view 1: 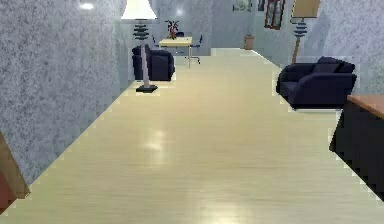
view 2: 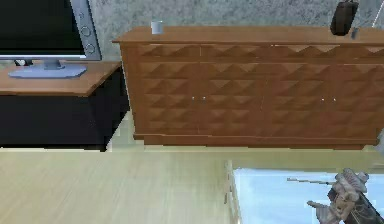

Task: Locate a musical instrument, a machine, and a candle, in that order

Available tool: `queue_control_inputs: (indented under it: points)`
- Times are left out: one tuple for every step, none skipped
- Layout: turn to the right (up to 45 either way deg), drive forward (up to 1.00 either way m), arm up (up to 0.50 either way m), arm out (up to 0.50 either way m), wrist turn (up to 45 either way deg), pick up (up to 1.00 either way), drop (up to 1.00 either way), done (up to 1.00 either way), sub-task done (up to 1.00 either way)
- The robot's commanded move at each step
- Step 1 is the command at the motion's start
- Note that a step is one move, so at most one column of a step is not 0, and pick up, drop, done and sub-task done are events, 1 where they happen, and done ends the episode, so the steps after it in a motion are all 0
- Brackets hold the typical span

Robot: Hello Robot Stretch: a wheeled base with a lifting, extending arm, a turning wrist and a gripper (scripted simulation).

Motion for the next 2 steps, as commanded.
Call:
queue_control_inputs:
  points:
    - [-42.0, 0.0, 0.0, 0.0, 0.0, 0.0, 0.0, 0.0, 0.0]
    - [0.0, 0.15, 0.0, 0.0, 0.0, 0.0, 0.0, 0.0, 0.0]
